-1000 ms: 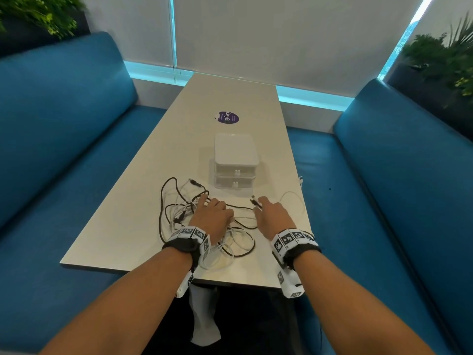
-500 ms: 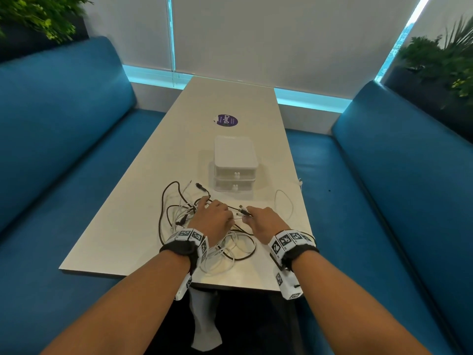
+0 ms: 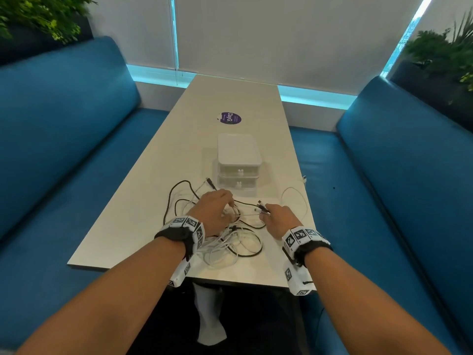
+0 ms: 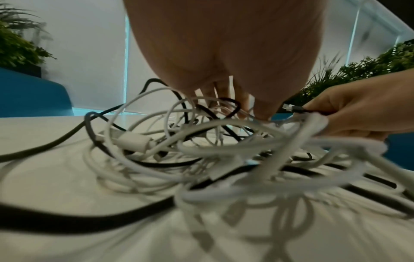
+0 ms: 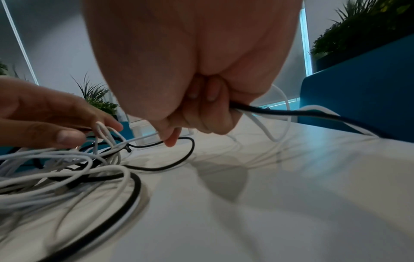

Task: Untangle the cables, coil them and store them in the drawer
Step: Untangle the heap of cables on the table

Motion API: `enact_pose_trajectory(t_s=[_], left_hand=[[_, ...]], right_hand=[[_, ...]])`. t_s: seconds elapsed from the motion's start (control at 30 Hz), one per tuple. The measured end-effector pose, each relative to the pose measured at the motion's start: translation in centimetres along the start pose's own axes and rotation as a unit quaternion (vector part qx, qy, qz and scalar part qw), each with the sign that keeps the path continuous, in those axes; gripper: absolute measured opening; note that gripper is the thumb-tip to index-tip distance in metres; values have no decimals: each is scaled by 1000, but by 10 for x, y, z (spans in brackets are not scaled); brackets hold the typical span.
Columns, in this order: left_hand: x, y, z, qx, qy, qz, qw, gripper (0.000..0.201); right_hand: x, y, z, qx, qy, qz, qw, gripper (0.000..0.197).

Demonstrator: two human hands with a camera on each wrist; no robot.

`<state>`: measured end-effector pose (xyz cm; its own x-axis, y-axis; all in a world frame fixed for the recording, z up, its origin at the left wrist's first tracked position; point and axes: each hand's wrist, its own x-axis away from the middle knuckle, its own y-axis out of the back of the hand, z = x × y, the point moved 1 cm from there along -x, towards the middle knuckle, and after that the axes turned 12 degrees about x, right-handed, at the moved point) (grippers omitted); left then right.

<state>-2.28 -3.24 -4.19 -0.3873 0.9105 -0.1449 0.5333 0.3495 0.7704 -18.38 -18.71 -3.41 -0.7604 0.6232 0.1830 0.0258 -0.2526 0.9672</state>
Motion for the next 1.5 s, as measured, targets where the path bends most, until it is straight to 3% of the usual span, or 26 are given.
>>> enact_pose_trajectory(t_s=[0.07, 0.17, 0.27, 0.33, 0.43, 0.53, 0.7, 0.83, 1.1, 1.3, 1.5], left_hand=[[3, 4, 3, -46, -4, -7, 999, 16], [7, 8, 7, -97, 1, -14, 995, 29], [8, 9, 4, -98, -4, -68, 993, 43], [4, 7, -8, -88, -10, -97, 991, 40], [-1, -4, -28, -73, 2, -53, 996, 9], [2, -22, -28, -137, 27, 22, 990, 27], [8, -21, -19, -200, 26, 62, 977, 40], [9, -8, -13, -232, 61, 69, 968, 37], [9, -25, -16, -269, 26, 66, 960, 30], [5, -25, -20, -266, 40, 90, 959, 34], [3, -27, -23, -202, 37, 53, 977, 30]], right_hand=[[2, 0, 0, -9, 1, -5, 1000, 29], [4, 2, -1, -44, -18, -24, 999, 37], [5, 2, -1, -48, -23, -33, 998, 37], [4, 2, 0, -54, -24, -38, 998, 35], [3, 1, 2, -55, -20, -50, 997, 35], [3, 2, 2, -55, -19, -60, 996, 33], [5, 6, -20, -20, -31, -36, 999, 30], [7, 6, -40, -9, -69, -25, 997, 30], [6, 7, -16, 17, -97, -44, 994, 25], [8, 3, 7, -58, -39, -80, 994, 47], [8, 0, 11, -35, 26, -64, 997, 26]])
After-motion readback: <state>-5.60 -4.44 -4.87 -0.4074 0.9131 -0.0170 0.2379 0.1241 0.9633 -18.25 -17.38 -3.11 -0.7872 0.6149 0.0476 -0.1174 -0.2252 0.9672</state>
